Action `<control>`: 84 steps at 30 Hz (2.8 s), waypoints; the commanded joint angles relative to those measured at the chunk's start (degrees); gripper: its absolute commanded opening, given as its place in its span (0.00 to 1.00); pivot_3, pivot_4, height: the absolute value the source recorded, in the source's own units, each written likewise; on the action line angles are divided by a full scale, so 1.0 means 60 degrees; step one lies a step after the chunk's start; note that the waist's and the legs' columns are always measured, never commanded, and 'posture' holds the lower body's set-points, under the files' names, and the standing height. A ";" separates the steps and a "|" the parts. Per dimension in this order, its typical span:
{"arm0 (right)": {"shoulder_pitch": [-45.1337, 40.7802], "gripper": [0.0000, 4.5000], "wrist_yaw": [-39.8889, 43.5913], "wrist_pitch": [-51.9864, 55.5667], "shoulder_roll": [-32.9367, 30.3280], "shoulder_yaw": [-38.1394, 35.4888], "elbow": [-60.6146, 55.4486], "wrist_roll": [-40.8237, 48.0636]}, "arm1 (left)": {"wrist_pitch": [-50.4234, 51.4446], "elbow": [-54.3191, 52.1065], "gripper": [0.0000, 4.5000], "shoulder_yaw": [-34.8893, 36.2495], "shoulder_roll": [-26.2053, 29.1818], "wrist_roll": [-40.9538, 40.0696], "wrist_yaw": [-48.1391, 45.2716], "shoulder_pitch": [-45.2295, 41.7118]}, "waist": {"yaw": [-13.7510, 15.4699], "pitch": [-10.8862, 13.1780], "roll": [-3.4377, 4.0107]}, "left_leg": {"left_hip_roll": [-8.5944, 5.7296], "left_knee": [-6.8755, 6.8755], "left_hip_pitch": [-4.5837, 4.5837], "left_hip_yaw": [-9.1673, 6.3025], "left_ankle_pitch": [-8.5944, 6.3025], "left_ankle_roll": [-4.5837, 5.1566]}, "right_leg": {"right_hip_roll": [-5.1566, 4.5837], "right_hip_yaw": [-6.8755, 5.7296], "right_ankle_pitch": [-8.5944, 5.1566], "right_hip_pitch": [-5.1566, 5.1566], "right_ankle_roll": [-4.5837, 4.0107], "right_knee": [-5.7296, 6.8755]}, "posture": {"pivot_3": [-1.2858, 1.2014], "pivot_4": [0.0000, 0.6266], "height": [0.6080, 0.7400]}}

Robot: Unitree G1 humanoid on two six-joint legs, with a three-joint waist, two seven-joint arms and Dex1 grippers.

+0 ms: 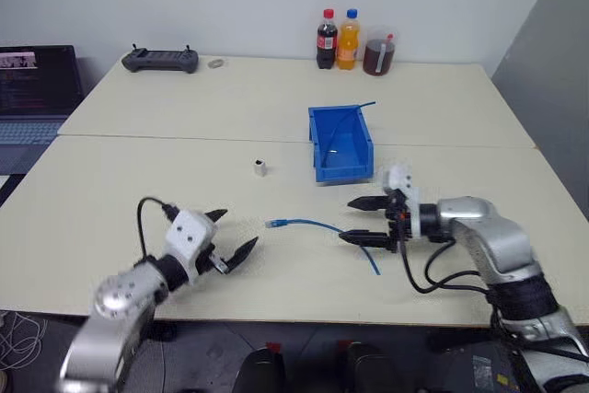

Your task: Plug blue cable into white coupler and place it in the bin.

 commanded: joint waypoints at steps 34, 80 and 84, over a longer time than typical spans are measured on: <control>0.1086 1.00 -0.2244 0.0170 -0.0572 -0.0670 -0.1579 0.0788 | -0.3932 0.7561 0.05 -0.2336 -0.0606 0.1448 -0.5433 -0.4591 | -0.0004 -0.0012 0.0000 | 0.0012 0.0018 0.0002 0.0020 0.0001 -0.0002 | 0.0018 0.0027 0.0006 0.0004 0.0010 0.0006 | 0.52 0.24 1.00; -0.1425 0.54 -0.3961 0.6175 0.1234 -0.3140 0.0708 0.7707 | 0.7936 -0.2265 0.05 0.0399 -0.4082 -0.7558 0.2945 -0.2965 | -0.0027 -0.0001 -0.0006 | -0.0006 0.0012 -0.0019 -0.0047 0.0007 -0.0017 | 0.0015 0.0008 0.0014 0.0018 0.0025 -0.0010 | 0.52 0.24 1.00; -0.1458 0.34 -0.4000 0.6262 0.1206 -0.3208 0.0704 0.7788 | 0.7893 -0.2207 0.05 0.0345 -0.4014 -0.7648 0.2978 -0.2998 | -0.0029 -0.0001 -0.0005 | -0.0005 0.0012 -0.0019 -0.0047 0.0007 -0.0017 | 0.0015 0.0008 0.0014 0.0018 0.0025 -0.0011 | 0.52 0.24 1.00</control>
